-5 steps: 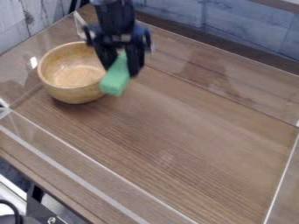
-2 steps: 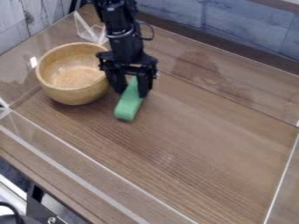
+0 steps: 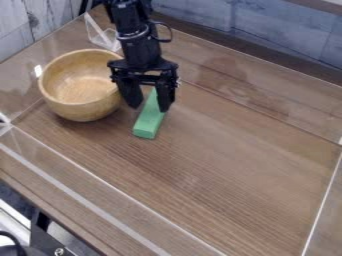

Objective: Move green stick from inside the wooden bowl to the table next to it

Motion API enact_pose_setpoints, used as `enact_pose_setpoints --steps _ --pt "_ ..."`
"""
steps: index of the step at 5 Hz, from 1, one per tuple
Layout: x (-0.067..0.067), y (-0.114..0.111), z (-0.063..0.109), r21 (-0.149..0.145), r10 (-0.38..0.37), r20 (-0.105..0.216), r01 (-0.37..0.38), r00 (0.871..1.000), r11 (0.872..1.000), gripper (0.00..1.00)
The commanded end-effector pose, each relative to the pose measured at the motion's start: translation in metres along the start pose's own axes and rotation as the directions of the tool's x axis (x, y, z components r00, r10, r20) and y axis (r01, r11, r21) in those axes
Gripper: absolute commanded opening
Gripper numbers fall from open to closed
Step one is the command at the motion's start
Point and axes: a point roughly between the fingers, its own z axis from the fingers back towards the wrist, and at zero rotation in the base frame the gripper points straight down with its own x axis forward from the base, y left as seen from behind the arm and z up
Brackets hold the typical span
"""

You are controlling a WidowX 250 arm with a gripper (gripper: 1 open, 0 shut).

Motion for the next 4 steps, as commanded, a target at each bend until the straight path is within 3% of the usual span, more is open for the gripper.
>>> enact_pose_setpoints --steps 1,2,4 --pt "0.014 0.014 0.033 0.003 0.036 0.076 -0.037 0.996 0.999 1.00" --pt "0.021 0.017 0.050 -0.008 0.057 0.092 -0.056 0.994 0.998 1.00" --pt "0.038 0.009 0.074 -0.010 -0.029 0.097 0.031 0.995 0.999 1.00"
